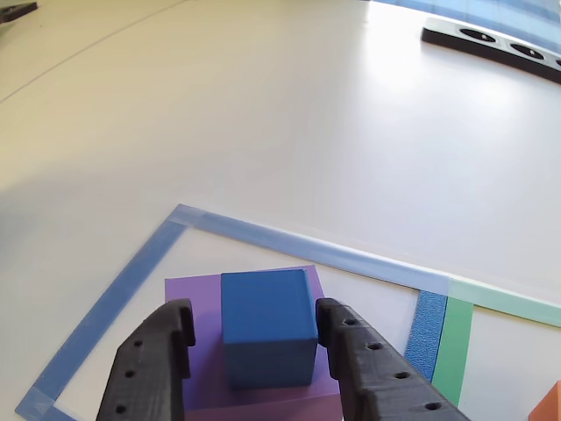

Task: Tower of hanoi

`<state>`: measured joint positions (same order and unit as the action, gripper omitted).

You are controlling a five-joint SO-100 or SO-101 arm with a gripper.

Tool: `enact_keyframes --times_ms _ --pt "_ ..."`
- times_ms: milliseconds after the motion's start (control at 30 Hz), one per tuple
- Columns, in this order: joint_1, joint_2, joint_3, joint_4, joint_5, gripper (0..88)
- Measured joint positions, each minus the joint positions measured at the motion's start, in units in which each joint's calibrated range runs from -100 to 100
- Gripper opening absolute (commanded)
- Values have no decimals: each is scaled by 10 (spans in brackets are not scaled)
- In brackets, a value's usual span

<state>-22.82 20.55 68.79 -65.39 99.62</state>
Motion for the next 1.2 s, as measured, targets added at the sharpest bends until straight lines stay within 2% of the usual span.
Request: enact_keyframes --times_ms 333,800,1000,1200 --pt "-8 2 0 0 0 22" --pt "-8 1 -15 25 -2 8" --pt "-10 -67 -30 123 4 8" --pt "-7 -205 -77 321 4 8"
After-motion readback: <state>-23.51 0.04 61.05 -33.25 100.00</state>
